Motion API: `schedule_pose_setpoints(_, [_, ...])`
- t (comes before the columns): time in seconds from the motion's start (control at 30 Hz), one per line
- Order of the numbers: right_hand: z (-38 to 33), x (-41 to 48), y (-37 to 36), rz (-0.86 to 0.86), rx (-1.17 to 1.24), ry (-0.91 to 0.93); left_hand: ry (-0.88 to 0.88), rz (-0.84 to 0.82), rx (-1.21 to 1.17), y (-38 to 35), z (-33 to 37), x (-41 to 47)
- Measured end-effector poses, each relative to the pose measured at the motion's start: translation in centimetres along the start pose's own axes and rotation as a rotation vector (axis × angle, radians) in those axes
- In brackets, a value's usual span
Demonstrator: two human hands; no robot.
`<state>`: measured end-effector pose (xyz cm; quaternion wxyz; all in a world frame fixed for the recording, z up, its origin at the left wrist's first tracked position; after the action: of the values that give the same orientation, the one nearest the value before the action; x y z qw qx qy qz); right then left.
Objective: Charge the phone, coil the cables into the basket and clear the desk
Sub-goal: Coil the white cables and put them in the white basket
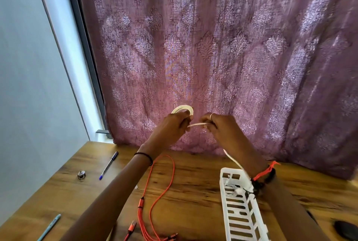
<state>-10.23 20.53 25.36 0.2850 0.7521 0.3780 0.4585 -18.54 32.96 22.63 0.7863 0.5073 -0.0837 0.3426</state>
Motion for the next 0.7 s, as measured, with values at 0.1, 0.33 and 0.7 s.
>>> schedule_pose_setpoints(0.1, [0.0, 0.3, 0.9, 0.061, -0.115, 0.082, 0.046, -0.083, -0.090, -0.8, 0.3, -0.3])
schedule_pose_setpoints(0.33, [0.1, -0.1, 1.2, 0.280, -0.324, 0.238, 0.226, -0.304, -0.715, -1.3, 1.5, -1.5])
schedule_pose_setpoints(0.7, [1.8, -0.5, -3.5, 0.327, 0.146, -0.011, 0.399, -0.249, -1.116, -2.8, 0.7, -1.7])
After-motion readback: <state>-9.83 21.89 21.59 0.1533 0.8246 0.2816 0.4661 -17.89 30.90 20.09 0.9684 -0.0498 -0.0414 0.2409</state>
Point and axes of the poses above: each hand's wrist, its own x-axis towards the middle knuckle, its own y-axis out of the back of the hand, z = x × y, the point moved 5 cm from there along x, towards the middle knuckle, and after that the axes turned 4 degrees about y, right-handed, at the moved point
